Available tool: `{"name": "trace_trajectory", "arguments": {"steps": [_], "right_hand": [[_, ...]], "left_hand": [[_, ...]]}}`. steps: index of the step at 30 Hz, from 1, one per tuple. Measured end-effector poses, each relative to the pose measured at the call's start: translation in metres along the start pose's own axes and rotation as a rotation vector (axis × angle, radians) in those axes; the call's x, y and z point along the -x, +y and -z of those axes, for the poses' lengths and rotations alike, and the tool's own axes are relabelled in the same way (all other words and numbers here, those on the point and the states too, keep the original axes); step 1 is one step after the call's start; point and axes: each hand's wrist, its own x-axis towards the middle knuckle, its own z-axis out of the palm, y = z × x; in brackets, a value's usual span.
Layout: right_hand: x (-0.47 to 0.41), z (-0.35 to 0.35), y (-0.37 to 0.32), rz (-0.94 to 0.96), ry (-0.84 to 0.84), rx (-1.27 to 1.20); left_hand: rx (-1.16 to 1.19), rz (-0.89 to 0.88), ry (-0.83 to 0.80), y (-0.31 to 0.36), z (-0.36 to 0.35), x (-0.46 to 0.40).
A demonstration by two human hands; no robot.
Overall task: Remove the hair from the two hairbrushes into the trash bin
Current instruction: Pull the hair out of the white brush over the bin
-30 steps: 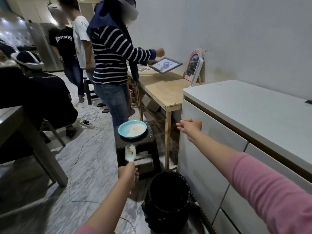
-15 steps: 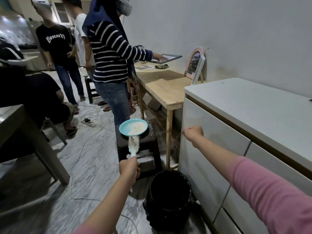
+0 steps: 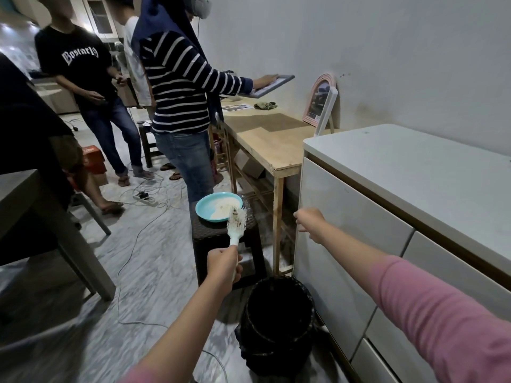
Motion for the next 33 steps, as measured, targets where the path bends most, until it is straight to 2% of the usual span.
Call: {"name": "trace_trajectory", "arguments": {"steps": [10, 15, 18, 24, 33], "right_hand": [[0.012, -0.022, -0.004, 0.123, -0.185, 0.032], [0.02, -0.026, -0.005, 0.427, -0.226, 0.218], [0.021, -0.029, -0.007, 0.479, -0.165, 0.347], [0.015, -0.033, -0.005, 0.474, 0.001, 0.319], [0.001, -0.03, -0.001, 0.485, 0.154, 0.347]], "left_hand": [[-0.136, -0.015, -0.141, 0.005, -0.022, 0.015], [-0.231, -0.096, -0.163, -0.002, -0.029, 0.017], [-0.276, -0.126, -0.154, -0.008, -0.031, 0.017], [-0.29, -0.135, -0.139, -0.011, -0.029, 0.021], [-0.198, -0.019, -0.153, -0.007, -0.025, 0.022]]}}
